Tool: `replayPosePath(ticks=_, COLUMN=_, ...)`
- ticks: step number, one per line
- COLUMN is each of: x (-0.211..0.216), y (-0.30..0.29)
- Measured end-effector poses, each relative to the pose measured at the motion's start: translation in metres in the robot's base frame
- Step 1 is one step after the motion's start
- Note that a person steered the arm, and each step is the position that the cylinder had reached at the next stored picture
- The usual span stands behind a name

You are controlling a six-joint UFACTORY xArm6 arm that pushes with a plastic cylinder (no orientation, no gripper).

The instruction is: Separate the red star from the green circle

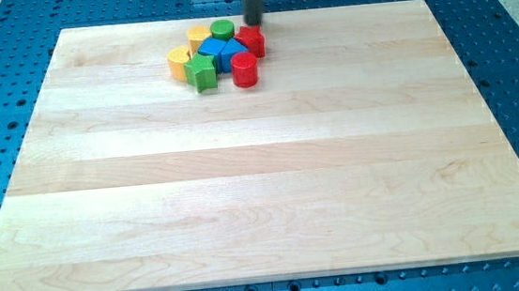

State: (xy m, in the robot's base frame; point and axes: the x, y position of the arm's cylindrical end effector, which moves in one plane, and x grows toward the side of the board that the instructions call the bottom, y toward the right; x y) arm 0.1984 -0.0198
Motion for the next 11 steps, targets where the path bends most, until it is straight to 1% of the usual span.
replayPosePath(ticks=1, x=0.039, y=-0.046)
replayPosePath(ticks=2, x=0.062, y=-0.022)
replayPosePath(ticks=3, x=0.068, y=-0.025)
replayPosePath(ticks=4, x=0.052, y=-0.002)
replayPosePath(ticks=5, x=0.072, y=0.065)
replayPosePath(ticks=7, x=0.109, y=0.142)
replayPosePath(ticks=8, x=0.199, y=0.140)
replayPosePath(ticks=9, x=0.203, y=0.073)
replayPosePath(ticks=10, x=0.232, y=-0.021)
replayPosePath(ticks=11, x=0.199, y=-0.088)
